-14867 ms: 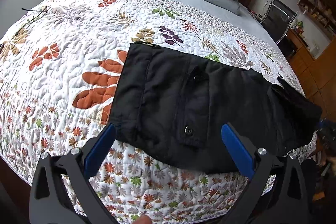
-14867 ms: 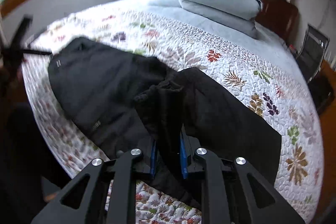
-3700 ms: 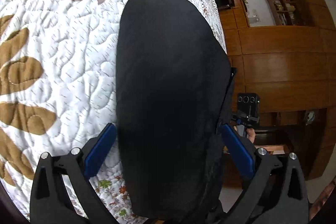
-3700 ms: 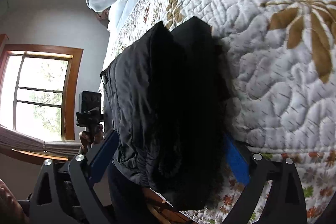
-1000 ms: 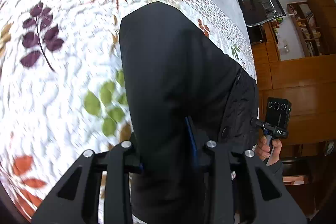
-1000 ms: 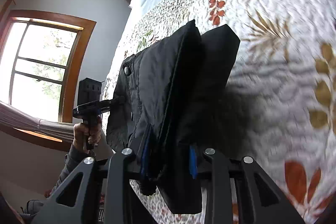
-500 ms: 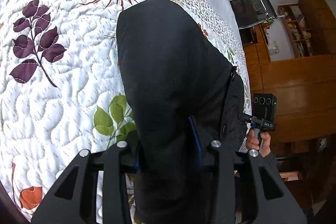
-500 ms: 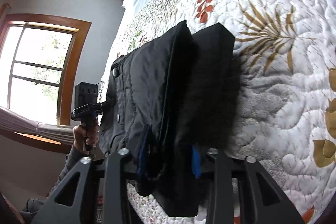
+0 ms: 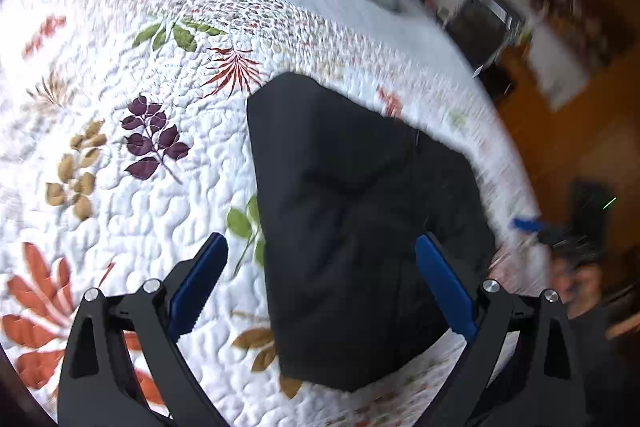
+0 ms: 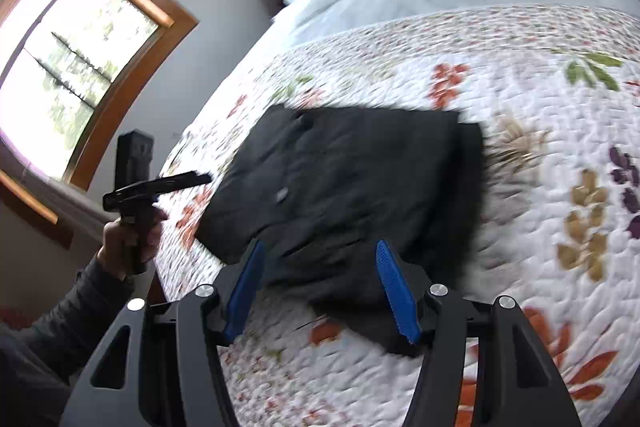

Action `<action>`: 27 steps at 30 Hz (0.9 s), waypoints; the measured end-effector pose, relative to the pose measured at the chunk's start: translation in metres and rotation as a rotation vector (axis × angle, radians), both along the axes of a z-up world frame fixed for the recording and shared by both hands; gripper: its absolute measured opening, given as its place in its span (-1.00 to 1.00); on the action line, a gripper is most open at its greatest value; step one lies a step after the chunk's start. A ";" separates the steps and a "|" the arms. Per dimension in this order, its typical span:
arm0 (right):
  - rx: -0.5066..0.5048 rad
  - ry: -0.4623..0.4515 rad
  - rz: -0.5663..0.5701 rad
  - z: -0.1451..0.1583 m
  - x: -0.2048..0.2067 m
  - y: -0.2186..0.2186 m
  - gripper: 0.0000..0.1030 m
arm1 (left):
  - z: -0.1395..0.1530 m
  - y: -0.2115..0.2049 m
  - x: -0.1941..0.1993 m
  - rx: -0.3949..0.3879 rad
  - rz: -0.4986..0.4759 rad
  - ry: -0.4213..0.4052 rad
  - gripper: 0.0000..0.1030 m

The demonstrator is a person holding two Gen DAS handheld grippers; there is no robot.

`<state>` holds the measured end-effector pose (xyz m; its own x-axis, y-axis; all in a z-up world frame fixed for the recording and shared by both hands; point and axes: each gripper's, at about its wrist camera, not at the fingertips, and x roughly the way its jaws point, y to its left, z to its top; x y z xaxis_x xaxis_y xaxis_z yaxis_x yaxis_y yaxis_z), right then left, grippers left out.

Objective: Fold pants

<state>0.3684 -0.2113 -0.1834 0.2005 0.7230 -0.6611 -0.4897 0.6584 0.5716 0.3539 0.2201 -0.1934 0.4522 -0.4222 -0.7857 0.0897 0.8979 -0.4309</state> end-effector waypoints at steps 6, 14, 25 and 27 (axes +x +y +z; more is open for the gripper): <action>-0.067 0.054 -0.015 -0.028 -0.005 0.010 0.09 | -0.033 -0.023 -0.011 0.088 -0.039 0.057 0.86; 0.010 0.117 -0.039 -0.049 0.001 0.007 0.08 | -0.060 -0.008 -0.019 -0.077 -0.005 0.099 0.91; -0.127 -0.162 -0.360 0.091 -0.109 -0.062 0.91 | 0.095 0.016 -0.122 0.192 0.133 -0.208 0.92; -0.159 -0.251 -0.406 0.124 -0.148 -0.063 0.93 | 0.128 0.010 -0.156 0.248 0.159 -0.276 0.92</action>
